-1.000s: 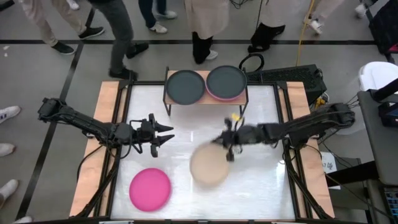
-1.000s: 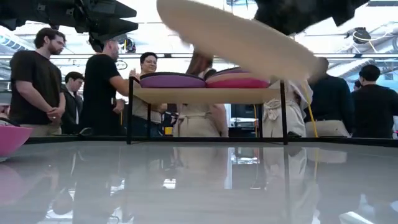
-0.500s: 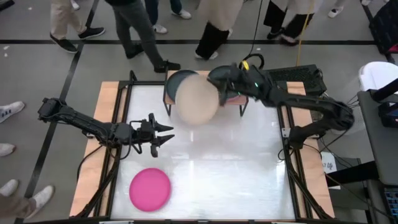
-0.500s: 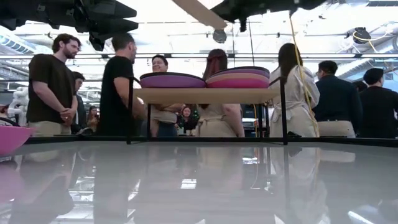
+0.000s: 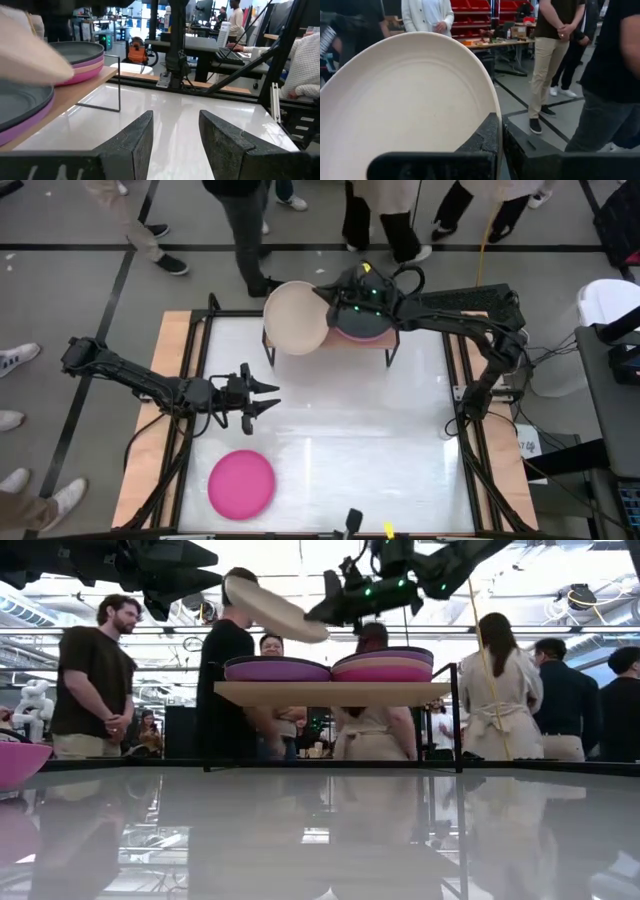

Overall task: Place and stack plates onto a shelf
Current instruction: Stack the white plate on top of the black plate on the shelf, then stack the pink plate on top of the white plate on the shelf

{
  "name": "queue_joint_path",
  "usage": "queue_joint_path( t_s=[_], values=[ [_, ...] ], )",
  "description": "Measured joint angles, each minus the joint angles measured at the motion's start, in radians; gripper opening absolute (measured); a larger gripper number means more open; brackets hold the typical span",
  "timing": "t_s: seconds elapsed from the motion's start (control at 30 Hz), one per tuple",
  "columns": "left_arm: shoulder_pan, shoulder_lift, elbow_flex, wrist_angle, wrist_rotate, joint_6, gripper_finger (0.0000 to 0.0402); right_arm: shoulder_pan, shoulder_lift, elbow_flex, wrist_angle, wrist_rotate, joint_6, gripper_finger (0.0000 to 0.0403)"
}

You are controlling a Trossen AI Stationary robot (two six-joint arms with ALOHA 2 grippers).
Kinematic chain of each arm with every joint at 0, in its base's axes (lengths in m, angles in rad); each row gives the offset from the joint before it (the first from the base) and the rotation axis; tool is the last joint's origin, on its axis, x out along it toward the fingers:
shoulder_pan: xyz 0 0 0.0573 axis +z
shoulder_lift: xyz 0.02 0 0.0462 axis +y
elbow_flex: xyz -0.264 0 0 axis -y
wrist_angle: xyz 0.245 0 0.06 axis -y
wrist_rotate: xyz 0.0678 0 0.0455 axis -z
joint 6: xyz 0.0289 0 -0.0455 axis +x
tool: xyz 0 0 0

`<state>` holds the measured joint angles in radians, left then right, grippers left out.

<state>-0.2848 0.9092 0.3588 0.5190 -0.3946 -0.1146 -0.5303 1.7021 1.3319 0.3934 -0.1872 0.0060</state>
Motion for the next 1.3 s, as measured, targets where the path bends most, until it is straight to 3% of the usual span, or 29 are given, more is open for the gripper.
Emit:
queue_joint_path(
  t_s=[0.27, 0.67, 0.97, 1.2, 1.3],
  values=[
    [0.000, 0.000, 0.000, -0.015, 0.000, 0.001, 0.0163, -0.027, 0.085, 0.000, 0.028, 0.000, -0.006, 0.0003],
    [0.000, 0.000, 0.000, -0.021, 0.000, 0.002, 0.0163, -0.072, 0.095, 0.001, 0.036, 0.003, -0.039, 0.0006],
    [0.006, 0.000, 0.000, -0.021, 0.000, 0.015, 0.0163, -0.071, 0.094, 0.001, 0.014, -0.001, -0.078, 0.0074],
    [0.009, 0.000, 0.000, -0.026, 0.000, 0.007, 0.0163, -0.069, 0.010, 0.000, -0.103, -0.141, -0.071, 0.0115],
    [0.002, 0.003, 0.022, -0.129, 0.000, 0.018, 0.0163, -0.061, -0.069, 0.000, -0.213, -0.200, -0.102, 0.0118]
  ],
)
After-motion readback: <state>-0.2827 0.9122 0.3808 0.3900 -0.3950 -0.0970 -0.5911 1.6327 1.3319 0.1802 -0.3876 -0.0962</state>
